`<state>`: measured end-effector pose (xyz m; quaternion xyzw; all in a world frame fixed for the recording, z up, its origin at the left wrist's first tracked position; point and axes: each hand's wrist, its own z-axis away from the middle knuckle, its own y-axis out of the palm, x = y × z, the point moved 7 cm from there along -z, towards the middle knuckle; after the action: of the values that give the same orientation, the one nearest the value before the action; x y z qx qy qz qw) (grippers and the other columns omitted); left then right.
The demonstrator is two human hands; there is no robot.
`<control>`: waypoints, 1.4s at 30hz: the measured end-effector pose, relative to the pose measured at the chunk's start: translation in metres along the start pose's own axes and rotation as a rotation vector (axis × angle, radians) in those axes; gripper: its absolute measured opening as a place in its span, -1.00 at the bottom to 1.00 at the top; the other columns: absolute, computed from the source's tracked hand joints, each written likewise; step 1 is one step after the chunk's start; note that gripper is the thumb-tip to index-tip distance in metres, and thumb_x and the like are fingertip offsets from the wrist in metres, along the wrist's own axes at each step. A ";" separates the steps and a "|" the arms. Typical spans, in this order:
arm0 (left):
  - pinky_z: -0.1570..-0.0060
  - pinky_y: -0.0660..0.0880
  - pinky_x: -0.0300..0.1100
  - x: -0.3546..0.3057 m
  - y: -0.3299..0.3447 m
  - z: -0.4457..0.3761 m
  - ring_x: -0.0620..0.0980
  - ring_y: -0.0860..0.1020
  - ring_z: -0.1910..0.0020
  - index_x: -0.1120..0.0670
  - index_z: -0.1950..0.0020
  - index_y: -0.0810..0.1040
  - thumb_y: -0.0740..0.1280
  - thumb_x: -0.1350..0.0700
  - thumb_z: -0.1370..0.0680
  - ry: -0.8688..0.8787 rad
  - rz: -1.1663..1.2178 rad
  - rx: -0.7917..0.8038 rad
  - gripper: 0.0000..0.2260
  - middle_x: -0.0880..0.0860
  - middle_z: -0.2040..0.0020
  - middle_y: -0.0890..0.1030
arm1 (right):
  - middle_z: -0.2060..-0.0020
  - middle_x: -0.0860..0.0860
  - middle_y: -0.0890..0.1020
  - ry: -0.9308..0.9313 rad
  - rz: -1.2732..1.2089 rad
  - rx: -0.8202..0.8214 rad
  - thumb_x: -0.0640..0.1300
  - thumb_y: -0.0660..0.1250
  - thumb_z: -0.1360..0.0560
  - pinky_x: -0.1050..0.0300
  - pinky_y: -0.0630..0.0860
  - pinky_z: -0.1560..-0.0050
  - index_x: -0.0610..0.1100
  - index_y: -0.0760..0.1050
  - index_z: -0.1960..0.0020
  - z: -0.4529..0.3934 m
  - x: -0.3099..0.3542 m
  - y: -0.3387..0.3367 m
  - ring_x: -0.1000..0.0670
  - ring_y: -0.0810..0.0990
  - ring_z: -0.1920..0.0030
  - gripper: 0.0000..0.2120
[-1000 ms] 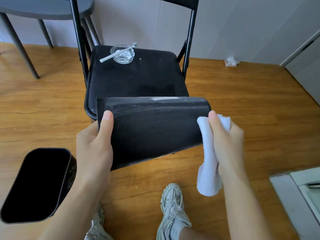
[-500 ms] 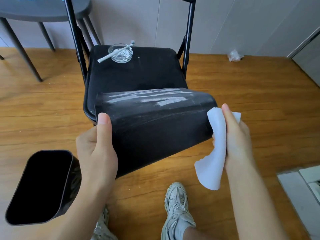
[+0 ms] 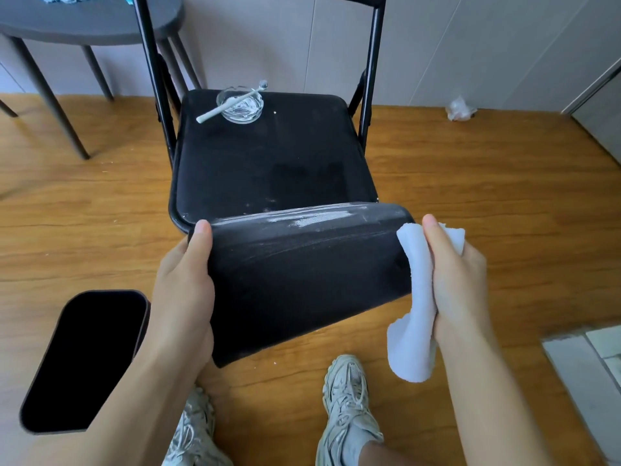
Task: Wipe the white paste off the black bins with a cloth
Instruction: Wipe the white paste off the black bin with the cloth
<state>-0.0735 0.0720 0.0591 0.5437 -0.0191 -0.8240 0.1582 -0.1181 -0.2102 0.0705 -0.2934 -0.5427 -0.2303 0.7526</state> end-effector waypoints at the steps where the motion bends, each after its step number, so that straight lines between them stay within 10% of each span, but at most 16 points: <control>1: -0.15 0.53 0.01 -0.004 0.001 0.002 -0.12 0.68 0.01 -0.03 -0.02 0.65 0.18 -0.05 -0.66 0.032 -0.013 0.014 -0.74 -0.08 0.02 0.73 | 0.41 0.12 0.60 0.001 -0.016 -0.011 0.14 0.34 -0.48 0.26 0.48 0.37 -0.06 0.56 0.18 0.001 0.002 -0.002 0.18 0.57 0.39 -0.74; 7: -0.07 0.52 -0.24 -0.025 0.008 0.009 -0.10 0.62 -0.16 -0.03 -0.14 0.61 0.14 0.17 -0.65 0.215 0.026 0.159 -0.74 -0.07 -0.11 0.69 | 0.49 0.16 0.50 -0.041 -0.121 -0.059 0.16 0.32 -0.49 0.20 0.39 0.35 -0.01 0.47 0.29 0.000 0.010 -0.004 0.16 0.48 0.44 -0.71; 11: -0.21 0.49 -0.02 -0.013 -0.002 -0.003 0.03 0.59 -0.23 0.05 -0.34 0.52 0.24 0.12 -0.57 0.083 0.083 0.147 -0.66 0.04 -0.21 0.65 | 0.46 0.15 0.55 -0.001 -0.031 -0.016 0.16 0.32 -0.49 0.17 0.43 0.32 -0.01 0.52 0.23 -0.003 -0.004 0.007 0.15 0.54 0.41 -0.74; 16: 0.31 0.58 -0.18 0.000 -0.003 -0.004 -0.04 0.71 0.09 -0.07 -0.09 0.61 0.26 -0.05 -0.61 -0.101 0.092 0.107 -0.83 -0.05 0.05 0.73 | 0.38 0.07 0.57 0.034 0.014 0.011 0.16 0.32 -0.49 0.19 0.43 0.34 0.00 0.53 0.18 -0.006 -0.012 0.014 0.09 0.55 0.37 -0.76; 24: 0.48 0.50 -0.37 0.000 -0.002 0.007 -0.19 0.68 0.26 -0.07 0.08 0.58 0.21 0.08 -0.65 -0.023 0.065 0.081 -0.81 -0.15 0.26 0.71 | 0.26 0.04 0.59 -0.189 0.188 -0.108 0.11 0.32 -0.50 0.18 0.43 0.31 -0.07 0.50 0.13 -0.005 0.010 -0.001 0.04 0.58 0.24 -0.76; 38: 0.15 0.56 -0.24 0.009 -0.004 0.010 -0.21 0.67 0.13 -0.05 0.10 0.64 0.20 0.06 -0.66 0.060 0.014 -0.043 -0.75 -0.18 0.16 0.71 | 0.51 0.18 0.36 -0.665 0.539 -0.042 -0.05 0.30 -0.50 0.48 0.27 0.40 0.06 0.27 0.30 0.052 0.046 0.064 0.34 0.42 0.38 -0.73; 42: 0.04 0.52 -0.15 0.009 -0.006 0.008 -0.12 0.68 0.04 -0.07 0.16 0.69 0.19 0.07 -0.66 0.087 -0.001 -0.042 -0.68 -0.11 0.11 0.73 | 0.49 0.12 0.32 -0.798 0.589 0.075 0.00 0.27 -0.51 0.37 0.22 0.46 0.05 0.22 0.29 0.085 0.033 0.100 0.12 0.34 0.47 -0.72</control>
<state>-0.0857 0.0738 0.0533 0.5755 0.0056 -0.8000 0.1698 -0.0999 -0.0802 0.1033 -0.4721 -0.6903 0.1423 0.5295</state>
